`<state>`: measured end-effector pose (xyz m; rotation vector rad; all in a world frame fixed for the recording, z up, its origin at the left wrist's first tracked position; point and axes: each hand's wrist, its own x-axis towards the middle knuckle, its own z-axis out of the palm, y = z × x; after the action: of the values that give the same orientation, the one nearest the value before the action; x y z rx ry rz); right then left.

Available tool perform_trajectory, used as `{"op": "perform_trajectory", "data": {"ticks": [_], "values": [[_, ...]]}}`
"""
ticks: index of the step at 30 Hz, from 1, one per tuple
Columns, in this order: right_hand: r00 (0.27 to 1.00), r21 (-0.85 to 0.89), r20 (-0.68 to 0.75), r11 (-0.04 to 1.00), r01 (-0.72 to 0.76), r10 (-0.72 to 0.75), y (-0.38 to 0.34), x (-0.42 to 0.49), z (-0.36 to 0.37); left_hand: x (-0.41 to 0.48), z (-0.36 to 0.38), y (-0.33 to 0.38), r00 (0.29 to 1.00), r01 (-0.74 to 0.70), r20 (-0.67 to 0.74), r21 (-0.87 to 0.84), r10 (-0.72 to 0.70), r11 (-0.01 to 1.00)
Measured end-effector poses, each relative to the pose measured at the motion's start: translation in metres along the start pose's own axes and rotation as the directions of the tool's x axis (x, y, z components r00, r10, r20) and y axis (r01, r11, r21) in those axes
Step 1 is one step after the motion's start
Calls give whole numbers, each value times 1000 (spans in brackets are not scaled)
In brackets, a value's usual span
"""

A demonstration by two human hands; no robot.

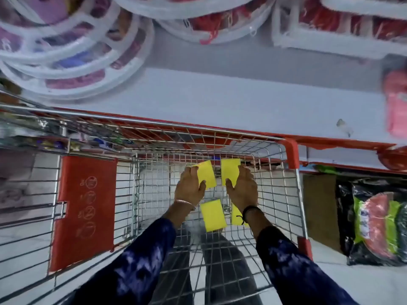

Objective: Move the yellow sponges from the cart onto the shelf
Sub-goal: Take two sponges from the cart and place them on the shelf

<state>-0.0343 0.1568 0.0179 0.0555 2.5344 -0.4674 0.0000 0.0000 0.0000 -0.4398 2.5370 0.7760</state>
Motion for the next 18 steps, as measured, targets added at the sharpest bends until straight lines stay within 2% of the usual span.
{"op": "perform_trajectory", "data": {"ticks": [3,9,18], "values": [[995,-69,39,994,-87,90,9,24,13,23,21,-6,983,174,54,-1,-174,985],[989,-38,42,989,-141,142,23,63,40,62,58,-4,944,331,30,-102,-329,938],[984,-23,40,985,-172,173,29,78,52,76,68,1,935,350,86,-53,-345,935]]}}
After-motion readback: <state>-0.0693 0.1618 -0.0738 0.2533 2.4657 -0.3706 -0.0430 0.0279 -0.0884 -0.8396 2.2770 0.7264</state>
